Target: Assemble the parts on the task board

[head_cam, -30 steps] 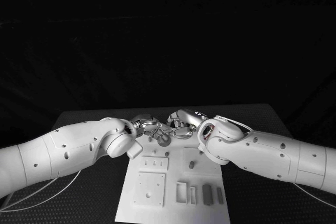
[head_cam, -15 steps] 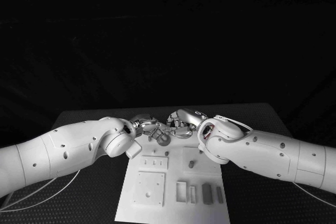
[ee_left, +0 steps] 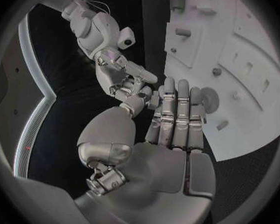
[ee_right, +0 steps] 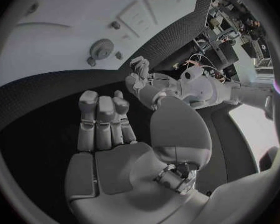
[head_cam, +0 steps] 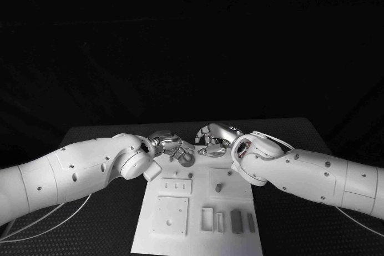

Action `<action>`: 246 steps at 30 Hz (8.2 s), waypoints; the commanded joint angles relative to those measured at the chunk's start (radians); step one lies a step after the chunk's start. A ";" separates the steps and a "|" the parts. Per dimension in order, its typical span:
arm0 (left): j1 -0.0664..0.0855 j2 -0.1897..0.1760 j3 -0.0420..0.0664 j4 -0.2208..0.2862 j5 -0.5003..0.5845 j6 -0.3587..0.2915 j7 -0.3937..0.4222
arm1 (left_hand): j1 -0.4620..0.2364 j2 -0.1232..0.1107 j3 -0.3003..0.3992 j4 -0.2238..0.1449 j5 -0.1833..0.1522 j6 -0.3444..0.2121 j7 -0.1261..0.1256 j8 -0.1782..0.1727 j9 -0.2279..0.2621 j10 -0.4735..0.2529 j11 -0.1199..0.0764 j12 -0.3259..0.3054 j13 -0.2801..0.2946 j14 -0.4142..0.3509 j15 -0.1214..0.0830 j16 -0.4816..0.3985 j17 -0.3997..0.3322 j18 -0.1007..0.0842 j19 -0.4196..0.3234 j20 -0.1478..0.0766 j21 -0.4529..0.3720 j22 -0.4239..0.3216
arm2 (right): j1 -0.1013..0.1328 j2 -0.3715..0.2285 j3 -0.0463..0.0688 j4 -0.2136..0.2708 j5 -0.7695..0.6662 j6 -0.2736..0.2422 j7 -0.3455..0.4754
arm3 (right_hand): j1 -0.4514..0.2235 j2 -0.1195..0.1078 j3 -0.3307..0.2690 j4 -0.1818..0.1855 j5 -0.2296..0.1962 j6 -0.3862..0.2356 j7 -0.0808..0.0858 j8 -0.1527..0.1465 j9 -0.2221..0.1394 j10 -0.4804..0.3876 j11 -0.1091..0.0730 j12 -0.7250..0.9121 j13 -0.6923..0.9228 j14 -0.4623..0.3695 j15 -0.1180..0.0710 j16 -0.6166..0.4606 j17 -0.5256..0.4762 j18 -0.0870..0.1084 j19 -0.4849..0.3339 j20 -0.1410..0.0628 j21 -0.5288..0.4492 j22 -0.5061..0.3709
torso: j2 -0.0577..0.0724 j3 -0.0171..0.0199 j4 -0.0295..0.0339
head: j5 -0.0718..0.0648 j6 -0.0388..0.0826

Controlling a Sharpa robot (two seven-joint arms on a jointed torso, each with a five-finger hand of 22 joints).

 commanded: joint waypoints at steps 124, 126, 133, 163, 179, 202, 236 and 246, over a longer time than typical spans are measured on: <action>0.000 -0.004 0.000 0.014 0.296 0.003 -0.024 | -0.102 -0.176 -0.006 0.047 0.003 -0.066 0.036 -0.052 -0.015 -0.090 0.044 -0.019 -0.001 -0.074 0.025 0.022 -0.007 -0.019 -0.098 0.019 0.021 0.022 | -0.062 0.041 -0.008 -0.032 0.071 -0.240 0.169 | 0.032 0.076 0.005 -0.042 -0.014 0.218 -0.026 0.045 0.060 -0.038 -0.032 0.055 -0.047 0.044 -0.045 0.058 -0.012 0.051 0.056 -0.032 0.052 0.021 | 0.000 -0.0008 0.0003 | 0.007 -0.002; 0.000 -0.005 0.000 0.013 0.296 0.001 -0.024 | -0.092 -0.160 0.002 0.048 0.003 -0.063 0.035 -0.049 -0.013 -0.088 0.041 -0.016 0.000 -0.074 0.024 0.023 -0.007 -0.018 -0.098 0.019 0.023 0.022 | -0.062 0.041 -0.008 -0.032 0.070 -0.240 0.169 | 0.031 0.077 0.004 -0.043 -0.014 0.218 -0.027 0.045 0.060 -0.037 -0.032 0.055 -0.047 0.044 -0.046 0.058 -0.012 0.051 0.057 -0.033 0.052 0.021 | 0.000 -0.0009 0.0007 | 0.007 -0.002; 0.000 -0.015 0.000 0.001 0.287 0.003 -0.021 | -0.091 -0.166 0.000 0.046 0.003 -0.067 0.036 -0.051 -0.013 -0.091 0.043 -0.016 0.000 -0.075 0.025 0.025 -0.007 -0.019 -0.100 0.020 0.025 0.022 | -0.062 0.026 -0.008 -0.041 0.070 -0.248 0.167 | 0.031 0.078 0.004 -0.045 -0.014 0.218 -0.027 0.045 0.061 -0.037 -0.032 0.054 -0.047 0.044 -0.046 0.058 -0.012 0.051 0.057 -0.033 0.052 0.021 | -0.001 -0.0007 0.0010 | 0.004 -0.002; 0.000 -0.070 0.001 -0.052 0.272 -0.023 0.022 | -0.102 -0.268 0.017 0.110 0.003 -0.094 0.047 -0.047 -0.007 -0.101 0.045 -0.009 0.005 -0.066 0.021 0.037 -0.013 -0.012 -0.089 0.016 0.040 0.020 | -0.055 -0.057 0.034 -0.225 0.262 -0.238 0.276 | -0.042 -0.016 -0.121 0.020 0.059 0.027 0.046 -0.075 0.014 -0.117 0.037 0.040 -0.036 -0.010 0.017 0.027 -0.015 0.051 0.009 -0.004 0.015 0.007 | 0.000 -0.0006 0.0002 | -0.001 0.001; 0.000 -0.102 0.004 -0.116 0.319 -0.049 0.094 | -0.111 -0.383 0.062 0.243 0.003 -0.204 0.053 -0.062 -0.004 -0.179 0.078 -0.038 -0.008 -0.072 0.024 0.039 -0.022 -0.009 -0.090 0.019 0.047 0.020 | -0.051 -0.068 0.041 -0.323 0.304 -0.215 0.280 | -0.059 -0.019 -0.152 0.038 0.079 0.010 0.053 -0.084 0.007 -0.128 0.044 0.041 -0.037 -0.019 0.024 0.025 -0.014 0.051 0.000 0.002 0.009 0.006 | -0.001 -0.0003 0.0005 | -0.013 0.006; 0.001 -0.112 0.004 -0.059 0.307 -0.049 0.159 | 0.015 -0.270 0.010 0.114 0.003 -0.192 0.073 -0.012 0.021 -0.185 0.078 -0.022 -0.001 -0.069 0.022 0.046 -0.026 -0.009 -0.097 0.019 0.050 0.016 | -0.015 0.079 0.041 -0.580 0.226 0.078 0.064 | 0.011 0.008 -0.093 0.035 0.000 0.030 0.051 -0.073 0.004 -0.149 0.043 0.043 -0.042 -0.042 0.025 0.019 -0.017 0.051 -0.019 0.017 -0.007 0.004 | 0.007 -0.0006 0.0085 | -0.026 0.013; 0.025 -0.143 0.005 0.035 0.261 -0.053 0.163 | 0.018 -0.253 0.003 0.102 0.003 -0.181 0.066 -0.002 0.023 -0.180 0.075 -0.015 0.001 -0.065 0.021 0.048 -0.028 -0.010 -0.093 0.017 0.048 0.014 | -0.015 0.110 0.041 -0.581 0.159 0.145 0.019 | -0.041 0.025 -0.116 0.032 -0.005 0.109 0.022 -0.039 0.003 -0.133 0.016 0.057 -0.045 -0.031 0.000 0.039 -0.013 0.051 -0.009 0.012 0.012 0.017 | 0.063 -0.0063 0.0373 | -0.045 0.031; 0.025 -0.145 0.005 0.032 0.260 -0.050 0.157 | 0.017 -0.253 0.002 0.102 0.003 -0.181 0.066 -0.002 0.022 -0.181 0.075 -0.016 0.001 -0.065 0.021 0.048 -0.028 -0.010 -0.093 0.017 0.048 0.014 | -0.015 0.105 0.041 -0.575 0.132 0.152 0.013 | -0.043 0.023 -0.116 0.034 -0.005 0.114 0.020 -0.037 0.003 -0.132 0.014 0.057 -0.045 -0.031 -0.002 0.041 -0.013 0.051 -0.009 0.010 0.013 0.018 | 0.064 -0.0068 0.0378 | -0.045 0.031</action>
